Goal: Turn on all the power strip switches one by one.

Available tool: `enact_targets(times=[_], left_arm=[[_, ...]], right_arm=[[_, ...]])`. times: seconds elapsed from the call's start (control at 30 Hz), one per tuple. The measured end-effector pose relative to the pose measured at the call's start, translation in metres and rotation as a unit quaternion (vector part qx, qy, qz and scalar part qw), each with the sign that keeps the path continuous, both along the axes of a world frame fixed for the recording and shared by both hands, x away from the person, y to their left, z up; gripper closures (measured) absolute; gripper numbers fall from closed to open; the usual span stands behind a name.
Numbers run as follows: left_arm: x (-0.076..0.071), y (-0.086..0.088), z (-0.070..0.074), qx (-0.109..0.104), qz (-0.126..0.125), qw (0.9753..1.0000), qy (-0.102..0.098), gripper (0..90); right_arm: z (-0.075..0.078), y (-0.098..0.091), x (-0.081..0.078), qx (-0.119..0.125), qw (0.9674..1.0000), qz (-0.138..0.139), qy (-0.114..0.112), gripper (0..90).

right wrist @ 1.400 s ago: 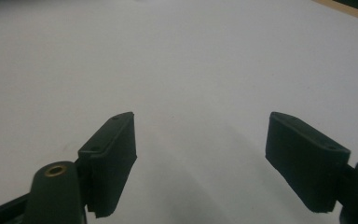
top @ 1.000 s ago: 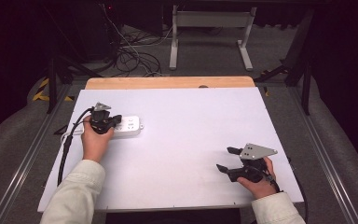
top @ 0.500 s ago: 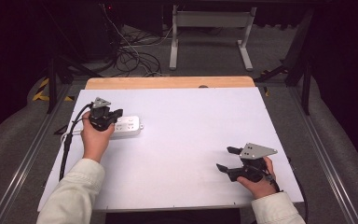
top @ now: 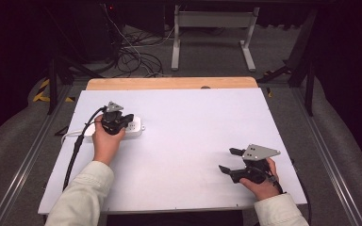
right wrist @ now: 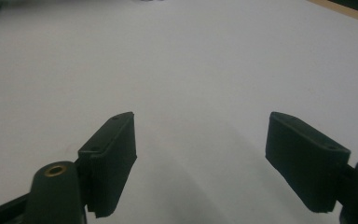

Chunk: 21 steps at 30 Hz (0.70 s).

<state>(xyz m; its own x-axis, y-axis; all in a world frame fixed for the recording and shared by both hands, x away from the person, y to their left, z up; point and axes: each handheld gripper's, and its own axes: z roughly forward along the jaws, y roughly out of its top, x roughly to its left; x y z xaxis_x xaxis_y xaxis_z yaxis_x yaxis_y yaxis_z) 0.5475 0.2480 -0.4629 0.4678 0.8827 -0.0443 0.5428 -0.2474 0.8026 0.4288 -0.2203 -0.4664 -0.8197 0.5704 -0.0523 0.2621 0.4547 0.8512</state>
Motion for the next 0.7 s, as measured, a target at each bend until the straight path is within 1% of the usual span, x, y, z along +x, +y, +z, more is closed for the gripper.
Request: enact_targets(times=[0.13,0.2,0.4,0.57,0.7], left_arm=[[0.0013,-0.0012,-0.0034,0.003,0.004,1.0,0.006,89.8],[0.0017,-0.0019,-0.0045,0.007,0.005,1.0,0.004,89.8],[0.0023,-0.0031,-0.006,0.005,0.007,1.0,0.004,89.8],[0.0017,-0.0038,-0.0066,0.018,0.002,0.9998,-0.004,89.8],[0.0025,-0.0025,-0.0071,0.018,0.002,0.9998,-0.005,89.8]], right_arm=[[0.0002,-0.0004,-0.0001,0.002,1.0,0.0,0.0,25.0],[0.0002,-0.0003,-0.0002,0.002,1.0,0.001,0.0,25.0],[0.0001,-0.0003,0.0,0.001,1.0,0.001,-0.001,25.0],[0.0001,-0.0001,-0.0001,0.001,1.0,0.001,0.0,25.0],[0.0001,0.0,-0.0004,0.0,1.0,0.002,-0.001,25.0]])
